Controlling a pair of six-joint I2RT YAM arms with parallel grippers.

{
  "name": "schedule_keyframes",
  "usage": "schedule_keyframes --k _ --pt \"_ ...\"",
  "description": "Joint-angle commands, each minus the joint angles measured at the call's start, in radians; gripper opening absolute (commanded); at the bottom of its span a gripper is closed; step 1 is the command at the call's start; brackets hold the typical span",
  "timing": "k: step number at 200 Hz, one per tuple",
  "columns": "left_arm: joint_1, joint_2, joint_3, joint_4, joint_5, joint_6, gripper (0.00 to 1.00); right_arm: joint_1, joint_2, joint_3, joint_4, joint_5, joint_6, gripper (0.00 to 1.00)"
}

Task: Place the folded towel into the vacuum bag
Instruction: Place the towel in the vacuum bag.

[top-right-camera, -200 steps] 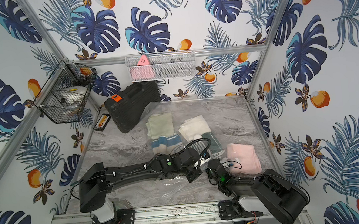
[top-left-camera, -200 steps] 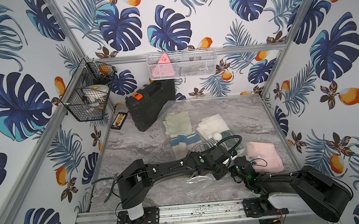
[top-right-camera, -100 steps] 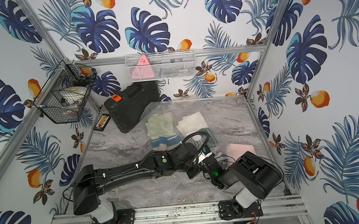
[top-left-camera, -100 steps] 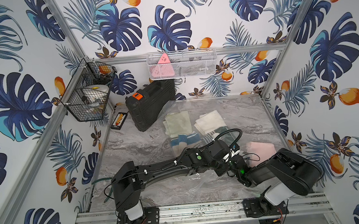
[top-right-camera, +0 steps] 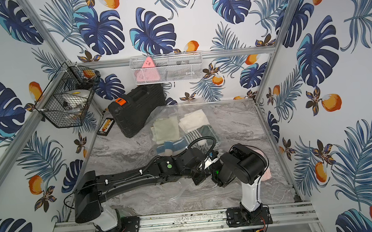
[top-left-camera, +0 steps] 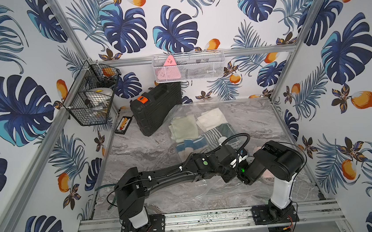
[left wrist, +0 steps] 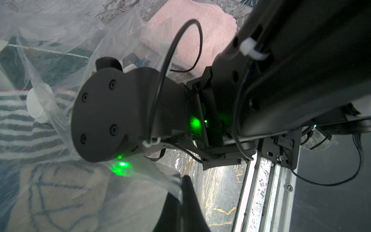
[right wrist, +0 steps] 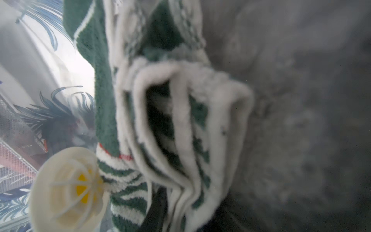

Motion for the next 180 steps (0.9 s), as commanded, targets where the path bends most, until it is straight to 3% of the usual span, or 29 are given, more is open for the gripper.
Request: schedule_keyframes --k 1,30,89,115,130,153,180 --pt "0.019 -0.019 -0.013 0.038 0.03 -0.029 0.0 0.0 -0.017 -0.029 -0.1 -0.052 0.025 0.34" --pt "0.069 -0.037 -0.039 0.064 0.034 -0.072 0.0 0.008 -0.137 -0.096 -0.161 -0.056 0.034 0.53" --pt "0.124 -0.073 -0.024 0.09 0.027 -0.086 0.0 0.077 -0.437 -0.145 -0.508 -0.08 0.008 0.56" --pt "0.13 -0.094 -0.023 0.1 0.046 -0.09 0.0 0.088 -0.58 -0.123 -0.754 -0.122 -0.074 0.46" --pt "0.13 -0.103 -0.03 0.106 0.054 -0.09 0.0 0.104 -0.65 -0.127 -0.834 -0.09 -0.107 0.33" --pt "0.131 -0.11 -0.035 0.115 0.076 -0.1 0.0 0.102 -0.66 -0.146 -0.795 -0.035 -0.112 0.13" --pt "0.13 -0.114 -0.042 0.129 0.107 -0.12 0.0 0.082 -0.544 -0.12 -0.691 -0.025 -0.123 0.08"
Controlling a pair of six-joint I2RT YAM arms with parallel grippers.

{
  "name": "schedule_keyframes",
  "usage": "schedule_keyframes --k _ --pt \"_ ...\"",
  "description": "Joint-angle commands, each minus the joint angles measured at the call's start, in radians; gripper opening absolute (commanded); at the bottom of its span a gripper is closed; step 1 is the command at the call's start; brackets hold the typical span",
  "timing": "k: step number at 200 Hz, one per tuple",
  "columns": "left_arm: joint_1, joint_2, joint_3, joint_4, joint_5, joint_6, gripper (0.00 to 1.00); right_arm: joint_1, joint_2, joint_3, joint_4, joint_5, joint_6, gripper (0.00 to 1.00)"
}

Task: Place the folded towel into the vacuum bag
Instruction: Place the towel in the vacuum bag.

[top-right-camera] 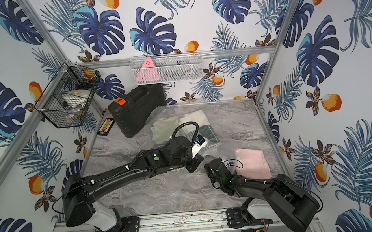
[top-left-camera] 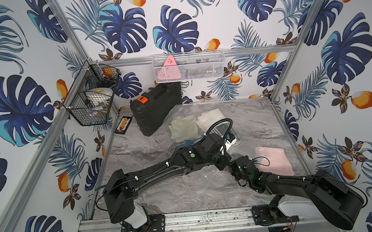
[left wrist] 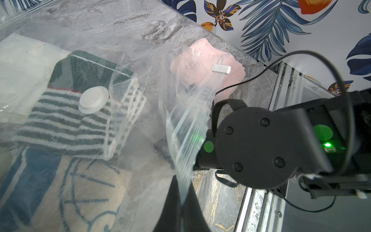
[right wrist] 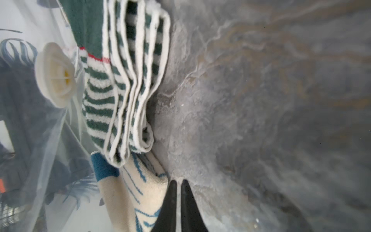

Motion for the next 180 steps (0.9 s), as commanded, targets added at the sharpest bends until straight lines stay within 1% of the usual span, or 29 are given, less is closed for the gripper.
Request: schedule_keyframes --k 1,25,44,66,83,88,118,141,158,180 --pt "0.001 -0.013 -0.007 0.055 0.042 -0.023 0.0 -0.011 0.082 0.017 0.048 0.036 -0.028 0.08" --pt "0.001 -0.022 -0.018 0.057 0.06 -0.031 0.0 -0.046 0.241 0.047 0.21 0.012 -0.01 0.1" --pt "0.0 -0.026 -0.032 0.049 0.059 -0.028 0.0 -0.064 0.342 0.093 0.265 0.009 -0.009 0.12" --pt "0.0 -0.028 -0.044 0.048 0.06 -0.026 0.0 -0.09 0.438 0.155 0.301 -0.013 -0.011 0.15" --pt "0.001 -0.034 -0.054 0.057 0.061 -0.031 0.0 -0.09 0.489 0.199 0.312 -0.024 -0.017 0.17" --pt "0.001 -0.036 -0.057 0.059 0.061 -0.032 0.0 -0.121 0.503 0.217 0.303 -0.025 -0.019 0.18" --pt "0.001 -0.048 -0.071 0.06 0.059 -0.034 0.0 -0.163 0.569 0.293 0.286 -0.054 -0.051 0.21" --pt "0.001 -0.053 -0.078 0.054 0.051 -0.031 0.0 -0.181 0.575 0.292 0.318 -0.094 -0.061 0.22" --pt "0.001 -0.055 -0.083 0.059 0.043 -0.029 0.0 -0.179 0.525 0.264 0.295 -0.129 -0.065 0.24" --pt "0.002 -0.044 -0.082 0.072 0.031 -0.032 0.0 -0.149 0.439 0.205 0.27 -0.153 -0.062 0.3"
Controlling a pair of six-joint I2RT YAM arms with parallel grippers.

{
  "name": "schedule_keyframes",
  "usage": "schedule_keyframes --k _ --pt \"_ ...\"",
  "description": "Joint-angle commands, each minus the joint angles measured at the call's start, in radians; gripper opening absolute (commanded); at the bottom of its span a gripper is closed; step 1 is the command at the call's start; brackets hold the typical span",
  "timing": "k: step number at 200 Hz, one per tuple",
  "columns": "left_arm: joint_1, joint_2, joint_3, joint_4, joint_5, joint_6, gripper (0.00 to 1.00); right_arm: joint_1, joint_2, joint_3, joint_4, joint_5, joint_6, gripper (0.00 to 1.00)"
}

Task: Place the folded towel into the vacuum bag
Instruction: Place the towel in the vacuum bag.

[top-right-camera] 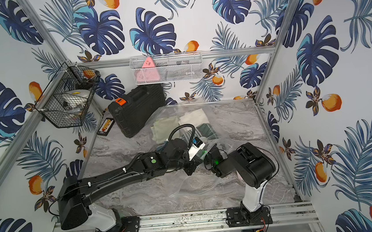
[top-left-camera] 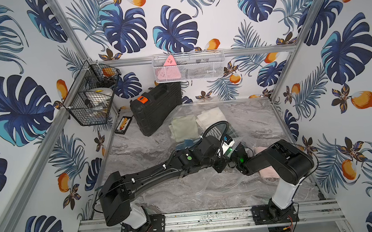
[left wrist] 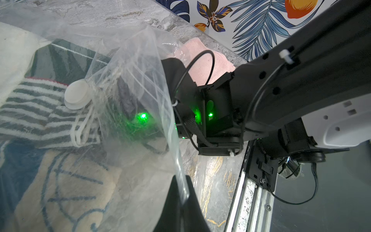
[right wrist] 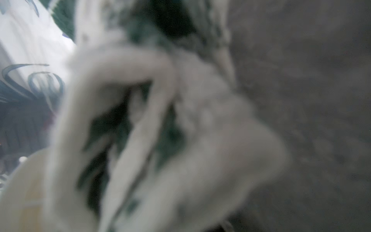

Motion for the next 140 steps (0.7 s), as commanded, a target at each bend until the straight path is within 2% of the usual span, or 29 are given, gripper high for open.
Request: schedule_keyframes --k 1,21,31,59,80,140 --pt "0.003 0.003 -0.002 0.02 -0.008 -0.003 0.0 0.025 -0.071 -0.048 -0.114 -0.051 -0.01 0.3" --pt "0.012 0.018 0.007 0.028 -0.024 -0.003 0.0 0.069 -0.171 -0.105 -0.164 -0.032 -0.011 0.35" --pt "0.018 0.024 0.014 0.031 -0.026 -0.002 0.0 0.118 -0.219 -0.13 -0.197 -0.023 -0.015 0.36" --pt "0.037 0.032 0.025 0.037 -0.034 -0.002 0.0 0.166 -0.364 -0.169 -0.328 -0.039 -0.057 0.37" --pt "0.053 0.029 0.025 0.04 -0.037 -0.004 0.0 0.184 -0.501 -0.147 -0.528 -0.069 -0.155 0.38" --pt "0.086 0.04 0.037 0.04 -0.049 0.0 0.0 0.221 -0.881 -0.039 -1.1 -0.041 -0.375 0.39"
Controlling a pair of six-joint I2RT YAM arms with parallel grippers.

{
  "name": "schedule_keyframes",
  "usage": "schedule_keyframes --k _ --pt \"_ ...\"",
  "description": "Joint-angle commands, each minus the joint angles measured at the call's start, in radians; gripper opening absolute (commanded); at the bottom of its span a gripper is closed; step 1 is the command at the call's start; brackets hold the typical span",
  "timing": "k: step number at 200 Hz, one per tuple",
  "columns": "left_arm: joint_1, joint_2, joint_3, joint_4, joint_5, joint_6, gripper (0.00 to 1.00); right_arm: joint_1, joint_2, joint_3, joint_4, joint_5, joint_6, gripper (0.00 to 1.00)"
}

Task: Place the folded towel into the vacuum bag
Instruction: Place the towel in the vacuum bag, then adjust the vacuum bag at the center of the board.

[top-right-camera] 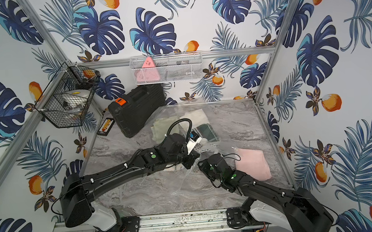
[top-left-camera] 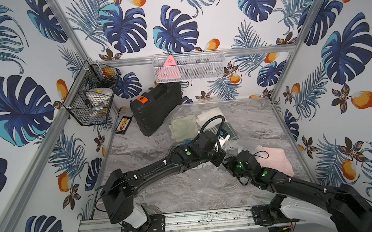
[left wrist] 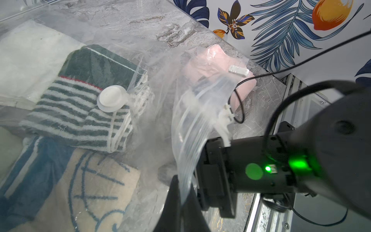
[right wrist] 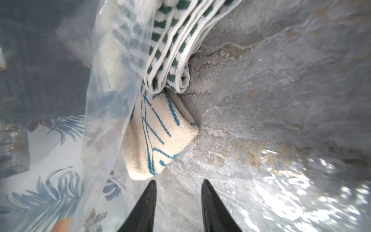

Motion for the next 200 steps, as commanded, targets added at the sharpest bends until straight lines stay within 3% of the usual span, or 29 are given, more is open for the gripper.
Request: schedule_keyframes --k 1,39,89,115,159,200 --pt "0.014 0.008 0.011 0.034 -0.021 0.0 0.0 0.008 -0.113 0.062 -0.324 0.025 -0.131 0.39" --pt "0.027 0.035 0.019 0.036 -0.023 -0.002 0.0 0.008 -0.2 0.321 -0.63 0.041 -0.273 0.39" --pt "0.015 0.052 -0.02 0.055 0.028 -0.02 0.0 0.007 -0.115 0.714 -0.875 -0.026 -0.381 0.41" --pt "-0.04 0.024 -0.073 0.065 0.08 -0.044 0.0 -0.04 0.029 0.935 -1.033 -0.037 -0.459 0.47" --pt "-0.114 -0.095 -0.301 0.179 0.166 -0.182 0.13 -0.27 0.217 0.896 -0.885 -0.271 -0.583 0.49" --pt "-0.103 -0.193 -0.476 0.114 0.084 -0.218 0.34 -0.276 0.423 0.854 -0.798 -0.325 -0.633 0.49"
